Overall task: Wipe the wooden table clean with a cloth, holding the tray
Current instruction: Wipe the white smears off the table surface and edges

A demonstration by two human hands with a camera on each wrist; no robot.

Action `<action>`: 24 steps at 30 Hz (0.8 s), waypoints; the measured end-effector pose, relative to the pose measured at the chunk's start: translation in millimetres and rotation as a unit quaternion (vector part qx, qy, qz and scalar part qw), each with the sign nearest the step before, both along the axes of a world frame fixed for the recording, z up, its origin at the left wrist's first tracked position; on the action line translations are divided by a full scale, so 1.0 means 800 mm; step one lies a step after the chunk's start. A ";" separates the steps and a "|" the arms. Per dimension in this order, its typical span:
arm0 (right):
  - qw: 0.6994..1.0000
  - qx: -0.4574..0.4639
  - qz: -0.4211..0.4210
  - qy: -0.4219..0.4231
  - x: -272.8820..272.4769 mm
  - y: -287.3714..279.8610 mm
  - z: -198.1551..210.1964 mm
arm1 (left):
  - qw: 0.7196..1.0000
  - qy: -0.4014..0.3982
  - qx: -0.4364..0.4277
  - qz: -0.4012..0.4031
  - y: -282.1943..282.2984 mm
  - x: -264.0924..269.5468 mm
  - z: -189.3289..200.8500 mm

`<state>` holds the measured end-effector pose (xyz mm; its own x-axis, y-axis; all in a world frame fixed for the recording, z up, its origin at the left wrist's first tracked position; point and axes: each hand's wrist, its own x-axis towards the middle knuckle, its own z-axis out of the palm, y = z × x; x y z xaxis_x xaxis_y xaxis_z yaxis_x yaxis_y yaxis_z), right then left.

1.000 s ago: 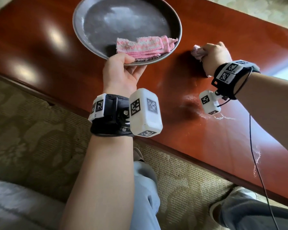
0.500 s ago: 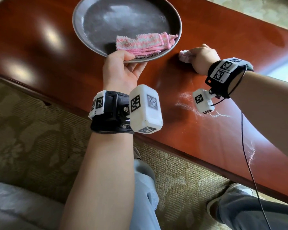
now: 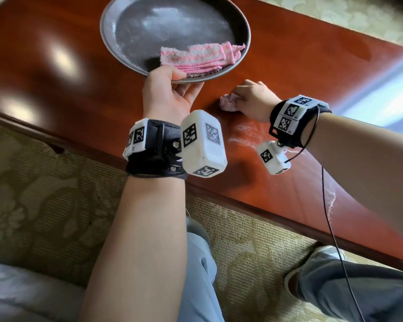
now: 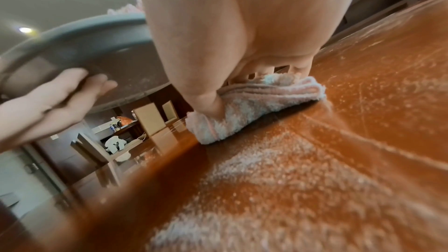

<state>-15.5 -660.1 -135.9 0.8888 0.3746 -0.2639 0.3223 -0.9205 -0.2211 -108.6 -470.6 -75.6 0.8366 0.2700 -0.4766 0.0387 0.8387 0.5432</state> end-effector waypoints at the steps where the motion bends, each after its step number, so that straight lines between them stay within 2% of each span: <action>1: 1.000 0.001 0.006 0.007 -0.004 -0.002 0.000 | 1.000 -0.001 0.002 -0.002 -0.002 -0.001 0.001; 6: 0.999 0.003 0.040 0.029 -0.034 -0.008 0.014 | 1.000 -0.002 0.018 -0.013 -0.010 -0.008 0.006; 12: 0.996 -0.011 0.087 0.014 -0.054 -0.035 0.010 | 0.999 0.014 0.042 -0.020 -0.022 -0.010 0.009; 24: 0.997 -0.017 0.058 0.041 -0.116 -0.135 0.003 | 0.997 0.026 0.056 -0.047 -0.061 -0.019 0.015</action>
